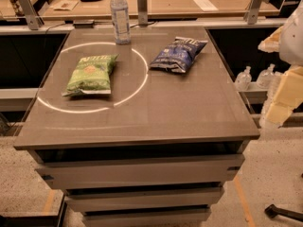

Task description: Move blue plastic bottle near blue chip bag

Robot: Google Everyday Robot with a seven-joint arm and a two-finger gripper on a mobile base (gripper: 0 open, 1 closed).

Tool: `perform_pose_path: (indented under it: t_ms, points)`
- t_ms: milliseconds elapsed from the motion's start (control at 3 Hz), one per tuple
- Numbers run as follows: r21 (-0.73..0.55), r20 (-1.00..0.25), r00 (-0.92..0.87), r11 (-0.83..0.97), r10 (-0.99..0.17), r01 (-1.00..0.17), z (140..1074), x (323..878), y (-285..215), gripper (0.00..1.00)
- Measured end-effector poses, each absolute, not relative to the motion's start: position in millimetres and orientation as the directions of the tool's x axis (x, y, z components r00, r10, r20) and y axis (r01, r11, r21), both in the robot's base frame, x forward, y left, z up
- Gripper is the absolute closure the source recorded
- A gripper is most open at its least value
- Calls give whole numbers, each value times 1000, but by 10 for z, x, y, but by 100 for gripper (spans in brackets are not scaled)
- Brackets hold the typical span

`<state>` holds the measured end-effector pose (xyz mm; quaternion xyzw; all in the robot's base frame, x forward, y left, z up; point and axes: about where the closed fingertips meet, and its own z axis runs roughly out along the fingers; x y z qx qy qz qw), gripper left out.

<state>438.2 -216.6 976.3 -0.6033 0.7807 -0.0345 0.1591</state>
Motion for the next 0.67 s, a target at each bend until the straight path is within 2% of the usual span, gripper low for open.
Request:
perform_pose_path:
  t_ms: [667]
  points:
    - [-251, -224, -216, 271, -950, -929, 9805, 4394, -2157, 0]
